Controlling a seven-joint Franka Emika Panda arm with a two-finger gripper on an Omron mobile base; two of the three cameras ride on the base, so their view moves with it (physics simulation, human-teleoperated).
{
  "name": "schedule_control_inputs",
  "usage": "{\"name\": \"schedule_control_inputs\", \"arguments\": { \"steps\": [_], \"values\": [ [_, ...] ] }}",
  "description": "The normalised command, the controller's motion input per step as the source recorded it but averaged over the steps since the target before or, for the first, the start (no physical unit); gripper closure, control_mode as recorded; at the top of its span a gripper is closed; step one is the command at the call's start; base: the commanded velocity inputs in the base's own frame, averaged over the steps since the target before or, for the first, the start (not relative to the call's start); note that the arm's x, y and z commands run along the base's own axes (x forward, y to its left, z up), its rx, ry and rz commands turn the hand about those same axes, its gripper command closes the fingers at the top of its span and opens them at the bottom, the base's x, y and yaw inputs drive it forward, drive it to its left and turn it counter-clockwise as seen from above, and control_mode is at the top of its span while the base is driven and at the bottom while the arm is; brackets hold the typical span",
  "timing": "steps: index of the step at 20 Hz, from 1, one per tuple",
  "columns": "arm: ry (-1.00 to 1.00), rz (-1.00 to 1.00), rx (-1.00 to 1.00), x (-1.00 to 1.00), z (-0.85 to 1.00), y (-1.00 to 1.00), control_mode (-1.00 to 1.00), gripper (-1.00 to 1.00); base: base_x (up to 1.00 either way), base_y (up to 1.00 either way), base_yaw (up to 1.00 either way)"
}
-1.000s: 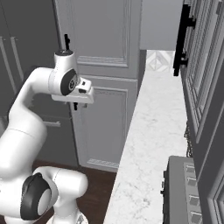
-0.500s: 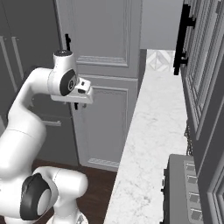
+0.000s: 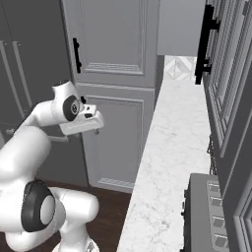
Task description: Take a straw from the drawer in front and place it inside the glass cup on the dining counter.
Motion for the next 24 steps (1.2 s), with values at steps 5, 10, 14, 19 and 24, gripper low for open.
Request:
{"name": "schedule_control_inputs", "arguments": {
  "steps": [5, 10, 14, 19, 24],
  "values": [
    [0.10, -0.06, -0.16, 0.45, -0.92, -0.03, -1.00, -1.00, 0.00, 0.00, 0.00],
    [-0.10, -0.05, -0.20, 0.01, -0.80, -0.17, -1.00, -1.00, 0.00, 0.00, 0.00],
    [-0.10, -0.12, -0.12, -0.16, -0.52, -0.31, -1.00, -1.00, 0.00, 0.00, 0.00],
    [0.00, -0.07, -0.01, 0.04, -0.30, -0.69, -1.00, -1.00, 0.00, 0.00, 0.00],
    [0.00, -0.01, -0.06, 0.05, -0.41, -0.54, -1.00, -1.00, 0.00, 0.00, 0.00]
  ]
}}
